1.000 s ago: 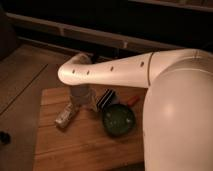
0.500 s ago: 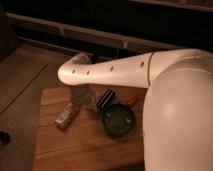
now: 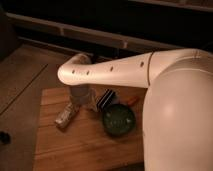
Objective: Pick up the ceramic cup
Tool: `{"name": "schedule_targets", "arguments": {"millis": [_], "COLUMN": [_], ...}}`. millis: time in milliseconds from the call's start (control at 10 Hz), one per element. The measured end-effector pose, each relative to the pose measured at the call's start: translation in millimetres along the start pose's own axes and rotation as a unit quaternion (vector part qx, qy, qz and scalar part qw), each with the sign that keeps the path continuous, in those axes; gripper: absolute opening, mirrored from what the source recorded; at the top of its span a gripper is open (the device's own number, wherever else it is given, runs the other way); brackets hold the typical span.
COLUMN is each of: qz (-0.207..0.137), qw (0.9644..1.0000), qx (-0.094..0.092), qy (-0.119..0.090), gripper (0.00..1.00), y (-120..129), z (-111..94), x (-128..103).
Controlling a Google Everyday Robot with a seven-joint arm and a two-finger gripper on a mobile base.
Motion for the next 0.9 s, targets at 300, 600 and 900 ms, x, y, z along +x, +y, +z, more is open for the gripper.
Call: {"name": "schedule_targets", "arguments": {"millis": [300, 600, 900], "qz": [-0.066, -0.145, -0.146], "qw": [0.9945, 0.9805, 0.9812], "qx": [0.022, 0.019, -0.002], "qy": [-0.078, -0.131, -0.127], "gripper": [0.65, 0.65, 0.65], "y": [23.1, 45.5, 40.5], "z": [-12.9, -13.3, 4.6], "x": [-42.7, -91.3, -109.1]}}
